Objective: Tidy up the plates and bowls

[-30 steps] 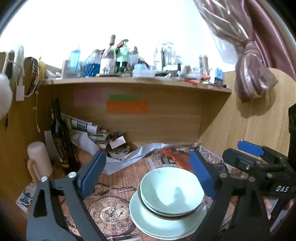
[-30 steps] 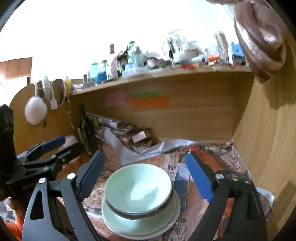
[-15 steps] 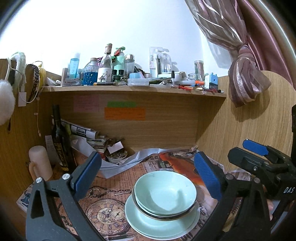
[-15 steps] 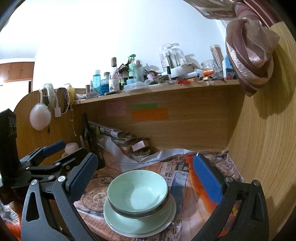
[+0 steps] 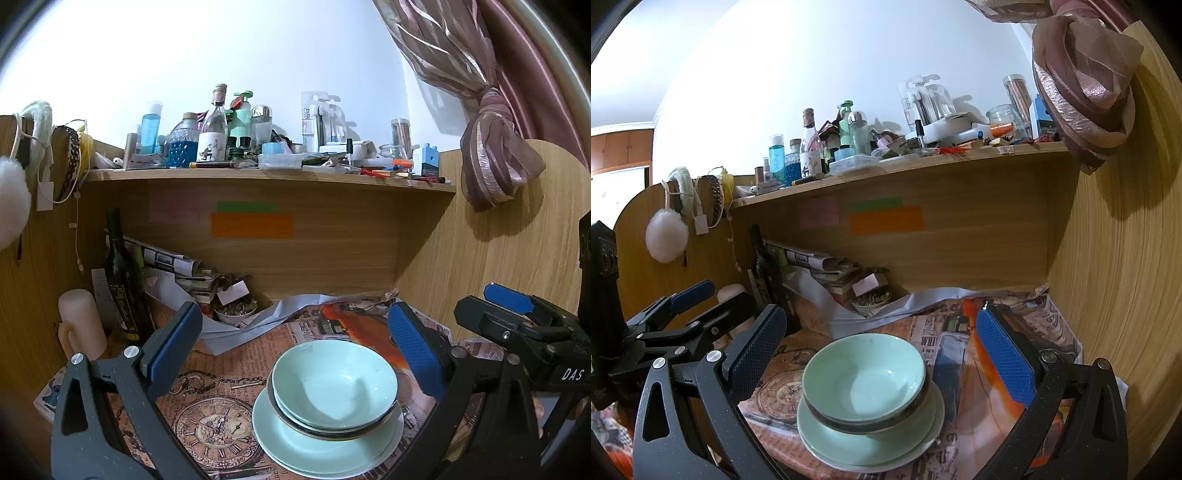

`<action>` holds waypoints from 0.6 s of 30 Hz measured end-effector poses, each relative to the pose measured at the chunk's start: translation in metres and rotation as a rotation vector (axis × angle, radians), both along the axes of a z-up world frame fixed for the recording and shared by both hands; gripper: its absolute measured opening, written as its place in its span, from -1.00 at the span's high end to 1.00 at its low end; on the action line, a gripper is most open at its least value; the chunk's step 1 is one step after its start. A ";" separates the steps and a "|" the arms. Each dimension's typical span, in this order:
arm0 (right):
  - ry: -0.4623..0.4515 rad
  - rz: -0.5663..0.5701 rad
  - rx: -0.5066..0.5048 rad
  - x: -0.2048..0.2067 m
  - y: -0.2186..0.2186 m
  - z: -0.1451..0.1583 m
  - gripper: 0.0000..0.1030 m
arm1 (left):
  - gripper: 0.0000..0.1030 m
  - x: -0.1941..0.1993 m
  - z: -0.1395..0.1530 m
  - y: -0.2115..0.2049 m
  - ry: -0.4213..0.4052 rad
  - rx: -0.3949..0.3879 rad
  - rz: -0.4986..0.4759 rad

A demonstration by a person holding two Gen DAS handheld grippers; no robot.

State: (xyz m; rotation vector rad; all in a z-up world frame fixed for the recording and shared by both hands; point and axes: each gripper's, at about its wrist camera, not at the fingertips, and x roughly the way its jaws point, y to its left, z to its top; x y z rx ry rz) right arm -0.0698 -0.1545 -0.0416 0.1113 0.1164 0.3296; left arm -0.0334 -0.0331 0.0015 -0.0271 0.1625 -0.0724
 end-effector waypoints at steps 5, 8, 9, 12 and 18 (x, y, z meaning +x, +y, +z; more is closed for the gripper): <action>0.001 0.003 0.000 0.001 -0.001 0.000 -1.00 | -0.99 0.000 0.000 -0.001 0.001 0.003 -0.001; 0.001 0.005 0.001 0.001 -0.001 -0.001 -1.00 | -0.99 0.000 -0.001 -0.001 0.000 0.008 -0.001; 0.001 0.005 0.001 0.001 0.000 -0.001 -1.00 | -0.99 0.000 -0.001 -0.001 0.000 0.008 -0.002; 0.004 0.005 0.003 0.001 0.000 -0.001 -1.00 | -0.99 0.000 -0.001 -0.001 0.000 0.007 -0.003; 0.004 0.007 0.003 0.001 0.000 -0.002 -1.00 | -0.99 0.001 -0.002 0.000 0.004 0.007 -0.004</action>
